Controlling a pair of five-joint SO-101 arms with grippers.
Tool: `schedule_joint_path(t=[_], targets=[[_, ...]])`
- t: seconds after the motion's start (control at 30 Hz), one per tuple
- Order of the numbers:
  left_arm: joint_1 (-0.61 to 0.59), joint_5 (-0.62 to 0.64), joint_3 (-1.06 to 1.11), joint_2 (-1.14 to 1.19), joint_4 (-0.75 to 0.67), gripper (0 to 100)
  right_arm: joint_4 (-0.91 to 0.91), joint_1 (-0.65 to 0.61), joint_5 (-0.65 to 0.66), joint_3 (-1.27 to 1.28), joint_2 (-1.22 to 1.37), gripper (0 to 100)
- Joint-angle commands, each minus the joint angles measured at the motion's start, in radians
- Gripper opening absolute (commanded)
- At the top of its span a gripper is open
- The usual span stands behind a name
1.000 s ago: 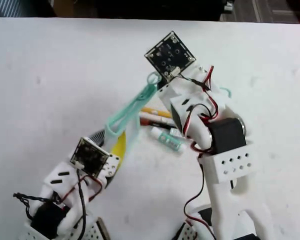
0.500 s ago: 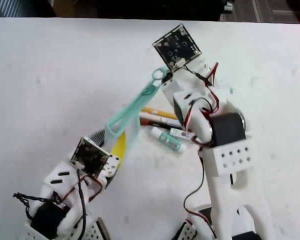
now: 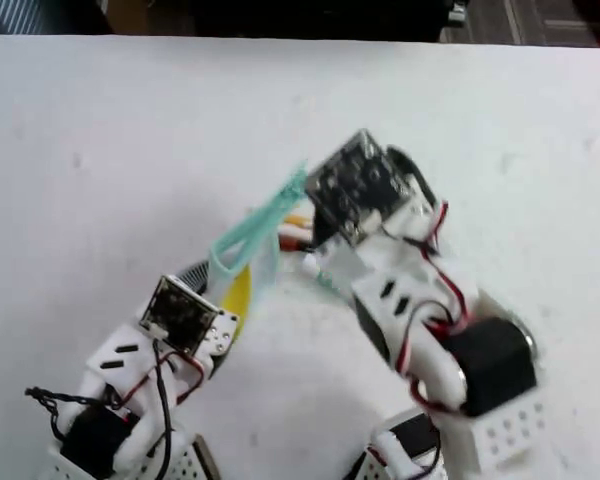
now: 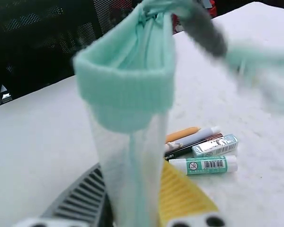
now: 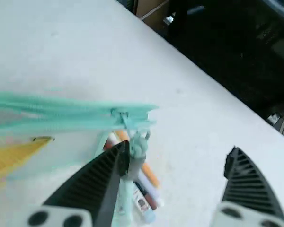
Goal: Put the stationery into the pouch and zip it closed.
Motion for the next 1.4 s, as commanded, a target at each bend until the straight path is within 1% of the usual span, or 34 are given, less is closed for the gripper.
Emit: schedule_joint_path(t=[0.0, 0.1, 0.2, 0.3, 0.43, 0.53, 0.8, 0.97, 1.03, 1.37], targets=[[-0.013, -0.008, -0.025, -0.004, 0.005, 2, 0.147, -0.001, 0.012, -0.035, -0.054, 29.6], [-0.013, -0.008, -0.025, -0.004, 0.005, 2, 0.234, -0.001, 0.061, -0.035, -0.077, 29.5], [-0.013, -0.008, -0.025, -0.004, 0.005, 2, 0.262, 0.001, 0.087, -0.035, -0.097, 29.5], [-0.041, -0.008, -0.029, -0.004, 0.005, 2, 0.259, 0.033, 0.087, -0.035, -0.119, 29.5], [-0.133, 0.055, -0.075, -0.004, 0.021, 2, 0.257, 0.073, 0.087, -0.035, -0.130, 29.5], [-0.182, 0.066, -0.081, -0.004, 0.017, 2, 0.257, 0.102, 0.083, -0.035, -0.122, 29.5], [-0.194, 0.068, -0.077, -0.004, 0.002, 2, 0.239, 0.108, 0.078, -0.028, -0.122, 29.4], [-0.262, 0.069, -0.074, -0.004, -0.020, 2, 0.242, 0.108, 0.078, -0.026, -0.122, 29.4], [-0.275, 0.094, -0.077, -0.004, -0.020, 2, 0.242, 0.108, 0.078, -0.026, -0.122, 29.4], [-0.274, 0.117, -0.074, -0.004, -0.020, 2, 0.239, 0.108, 0.078, -0.008, -0.120, 29.4]])
